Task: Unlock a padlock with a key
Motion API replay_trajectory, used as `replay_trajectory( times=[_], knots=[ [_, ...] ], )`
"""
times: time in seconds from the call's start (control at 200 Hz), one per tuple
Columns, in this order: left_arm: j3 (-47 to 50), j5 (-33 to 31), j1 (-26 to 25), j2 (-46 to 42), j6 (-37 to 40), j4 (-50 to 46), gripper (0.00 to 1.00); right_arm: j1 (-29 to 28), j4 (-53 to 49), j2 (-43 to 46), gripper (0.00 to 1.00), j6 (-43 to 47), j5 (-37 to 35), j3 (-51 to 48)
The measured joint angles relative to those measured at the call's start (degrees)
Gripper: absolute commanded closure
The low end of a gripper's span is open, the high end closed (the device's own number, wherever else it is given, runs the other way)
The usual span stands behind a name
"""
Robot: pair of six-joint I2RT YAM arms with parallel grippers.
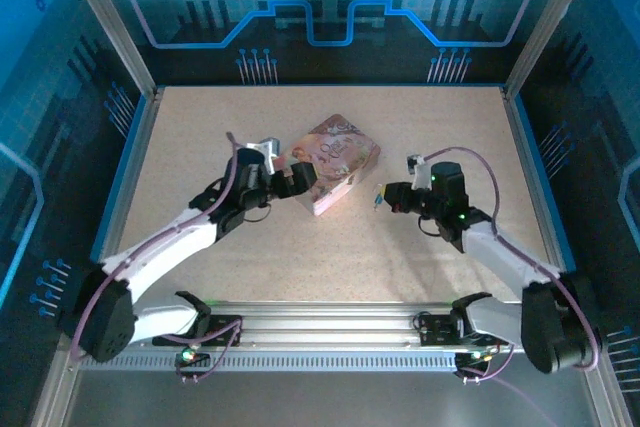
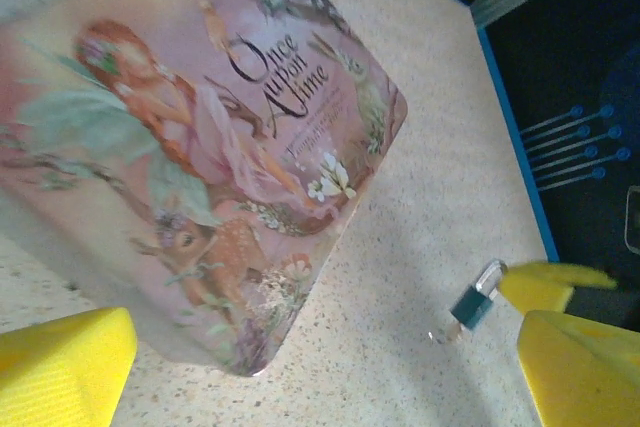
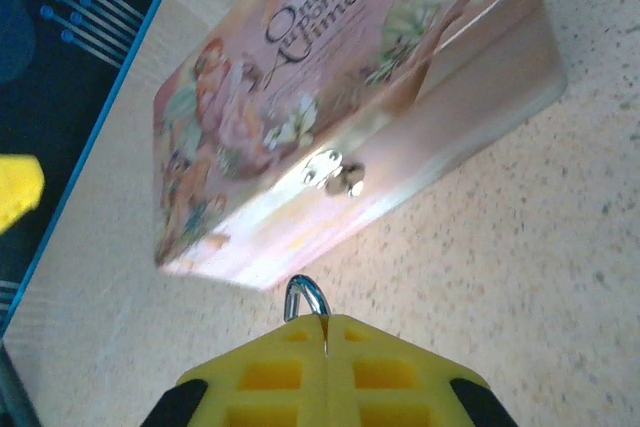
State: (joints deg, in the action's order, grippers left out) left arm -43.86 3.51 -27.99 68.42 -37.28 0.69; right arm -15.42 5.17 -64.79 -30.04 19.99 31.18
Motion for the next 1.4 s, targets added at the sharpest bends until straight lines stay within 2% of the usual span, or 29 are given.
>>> replay_trajectory(
  times=[0.235,0.4,0.545,0.8,1.401],
  knots=[
    [5.29,-2.67,5.79,-10.8,0.0,-4.13,0.01,-0.04,-18.25,9.25,1.0,3.39,0.15,-0.28],
    [5.84,-3.58,8.55,-14.93,0.26,-6.34,0.01,-0.74,-22.62,13.44,1.0,2.62,-0.04,-3.56],
    [5.84,-3.78,9.42,-15.78,0.37,-6.69,0.01,-1.68,-24.83,13.25,1.0,1.88,-0.2,-5.09],
    [5.84,-3.76,9.53,-15.78,0.2,-6.43,0.01,-3.23,-24.61,8.87,1.0,1.79,-1.09,-5.11],
    [6.23,-3.76,9.79,-15.54,0.15,-6.4,0.01,-7.37,-15.52,-4.48,1.0,-0.26,-0.94,-5.01]
  ],
)
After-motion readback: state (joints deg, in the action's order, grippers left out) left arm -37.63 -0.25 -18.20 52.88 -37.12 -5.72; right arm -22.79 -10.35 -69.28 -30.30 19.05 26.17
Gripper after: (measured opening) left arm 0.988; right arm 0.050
